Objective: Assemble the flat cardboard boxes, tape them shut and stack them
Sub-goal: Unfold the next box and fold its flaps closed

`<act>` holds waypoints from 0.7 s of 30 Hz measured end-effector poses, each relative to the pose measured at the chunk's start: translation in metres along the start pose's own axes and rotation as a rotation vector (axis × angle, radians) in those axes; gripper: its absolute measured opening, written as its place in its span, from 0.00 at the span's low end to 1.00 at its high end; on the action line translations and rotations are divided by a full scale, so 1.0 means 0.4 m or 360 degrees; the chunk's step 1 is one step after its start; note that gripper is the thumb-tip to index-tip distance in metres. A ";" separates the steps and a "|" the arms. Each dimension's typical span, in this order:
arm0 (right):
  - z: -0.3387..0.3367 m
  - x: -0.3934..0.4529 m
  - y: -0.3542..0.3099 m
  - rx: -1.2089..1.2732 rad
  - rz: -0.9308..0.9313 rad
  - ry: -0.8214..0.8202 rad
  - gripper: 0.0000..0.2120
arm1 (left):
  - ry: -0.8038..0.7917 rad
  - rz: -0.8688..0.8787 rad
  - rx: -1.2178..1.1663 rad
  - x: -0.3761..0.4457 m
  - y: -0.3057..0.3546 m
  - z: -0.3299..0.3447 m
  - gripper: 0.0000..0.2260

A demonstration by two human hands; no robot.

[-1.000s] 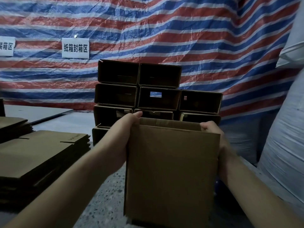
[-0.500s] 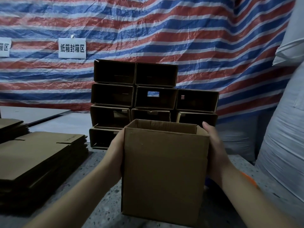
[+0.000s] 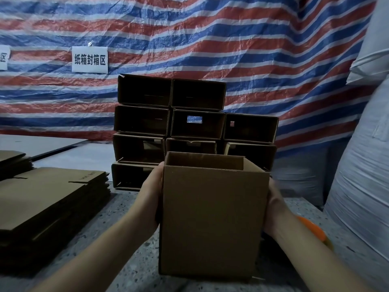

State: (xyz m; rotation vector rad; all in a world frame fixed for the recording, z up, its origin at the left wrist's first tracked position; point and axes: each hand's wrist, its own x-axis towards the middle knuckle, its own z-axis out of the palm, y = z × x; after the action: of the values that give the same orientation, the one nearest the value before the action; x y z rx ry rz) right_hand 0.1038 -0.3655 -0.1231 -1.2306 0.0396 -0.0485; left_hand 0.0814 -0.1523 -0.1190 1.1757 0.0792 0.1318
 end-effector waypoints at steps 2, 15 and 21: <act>0.005 0.001 0.001 0.0018 0.0005 0.0017 0.35 | -0.0026 0.0006 0.0018 0.001 0.000 -0.003 0.22; 0.003 -0.001 -0.001 0.0001 -0.0018 -0.0143 0.34 | -0.0226 -0.0039 0.0288 0.003 0.015 -0.018 0.08; -0.012 0.005 0.010 -0.0022 -0.0241 -0.0150 0.26 | -0.0277 -0.0042 0.0254 0.015 0.009 -0.028 0.09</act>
State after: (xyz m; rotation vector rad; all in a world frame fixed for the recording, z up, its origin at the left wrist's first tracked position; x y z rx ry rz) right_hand 0.1055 -0.3687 -0.1284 -1.2467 -0.1359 -0.1220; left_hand 0.0859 -0.1399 -0.1200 1.3400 -0.0489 -0.0010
